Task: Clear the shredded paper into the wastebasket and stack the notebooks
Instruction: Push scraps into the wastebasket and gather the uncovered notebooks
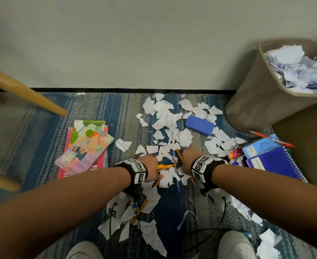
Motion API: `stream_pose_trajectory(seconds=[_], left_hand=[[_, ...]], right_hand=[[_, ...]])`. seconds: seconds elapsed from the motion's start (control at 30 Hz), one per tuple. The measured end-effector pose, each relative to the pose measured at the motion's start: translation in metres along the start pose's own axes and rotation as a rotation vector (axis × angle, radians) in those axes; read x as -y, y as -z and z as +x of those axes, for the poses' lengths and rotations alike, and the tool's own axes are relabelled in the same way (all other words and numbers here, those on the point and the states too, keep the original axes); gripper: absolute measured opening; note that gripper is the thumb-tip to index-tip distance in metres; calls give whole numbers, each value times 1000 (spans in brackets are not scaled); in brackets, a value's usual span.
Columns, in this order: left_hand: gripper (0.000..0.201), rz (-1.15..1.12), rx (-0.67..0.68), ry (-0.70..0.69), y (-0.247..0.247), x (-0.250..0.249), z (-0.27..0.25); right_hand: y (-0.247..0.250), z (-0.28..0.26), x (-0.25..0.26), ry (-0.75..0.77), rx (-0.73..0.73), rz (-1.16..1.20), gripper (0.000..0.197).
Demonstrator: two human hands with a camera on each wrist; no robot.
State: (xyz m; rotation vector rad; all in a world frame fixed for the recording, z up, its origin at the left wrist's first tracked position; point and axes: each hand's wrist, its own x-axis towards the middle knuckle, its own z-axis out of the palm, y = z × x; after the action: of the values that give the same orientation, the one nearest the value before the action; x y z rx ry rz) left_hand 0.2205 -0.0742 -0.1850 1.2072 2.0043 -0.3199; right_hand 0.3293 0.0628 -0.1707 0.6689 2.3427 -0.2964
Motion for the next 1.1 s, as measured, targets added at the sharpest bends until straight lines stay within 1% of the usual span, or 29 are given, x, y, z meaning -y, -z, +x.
stream_pose_trajectory(seconds=[0.07, 0.1, 0.2, 0.3, 0.33, 0.4, 0.5, 0.57, 0.67, 0.77, 0.83, 0.93, 0.97, 1.03, 1.1], left_hand=[[43, 25, -12, -23, -4, -3, -3], [43, 26, -30, -26, -5, -4, -5], [38, 11, -86, -20, -4, -6, -10], [35, -106, -85, -7, -3, -4, -11], [35, -154, -104, 2, -1, -2, -10], [34, -210, -154, 28, 9, 4, -10], [37, -146, -203, 27, 31, 18, -8], [35, -139, -272, 14, 52, 29, -7], [32, -245, -360, -43, 81, 46, -7], [24, -361, -426, -82, 98, 58, -6], [21, -425, -437, -79, 103, 62, -4], [29, -469, -432, -79, 110, 67, 0], [31, -484, -441, -81, 112, 68, 0], [30, -506, -461, -72, 116, 71, 1], [35, -464, -485, -49, 117, 73, 2]], right_hand=[[-2, 2, 2, 5, -22, 8, 36], [-2, 2, 4, 3, -50, 23, 38], [5, 6, 4, -40, -72, 107, 30], [7, 12, 3, -55, -58, 174, 28], [6, 14, 3, -55, -61, 175, 28], [0, 17, 4, -65, -58, 162, 35], [-4, 19, 4, -58, -41, 133, 43], [1, 19, 4, -35, -43, 128, 39], [10, 18, 8, -13, -43, 105, 35], [15, 16, 9, 17, -45, 27, 36], [15, 17, 4, 58, -60, 27, 34], [22, 18, -3, 118, -61, 74, 28], [27, 18, -5, 124, -51, 96, 33], [40, 19, -10, 129, -20, 142, 52], [55, 17, -14, 142, 7, 173, 72]])
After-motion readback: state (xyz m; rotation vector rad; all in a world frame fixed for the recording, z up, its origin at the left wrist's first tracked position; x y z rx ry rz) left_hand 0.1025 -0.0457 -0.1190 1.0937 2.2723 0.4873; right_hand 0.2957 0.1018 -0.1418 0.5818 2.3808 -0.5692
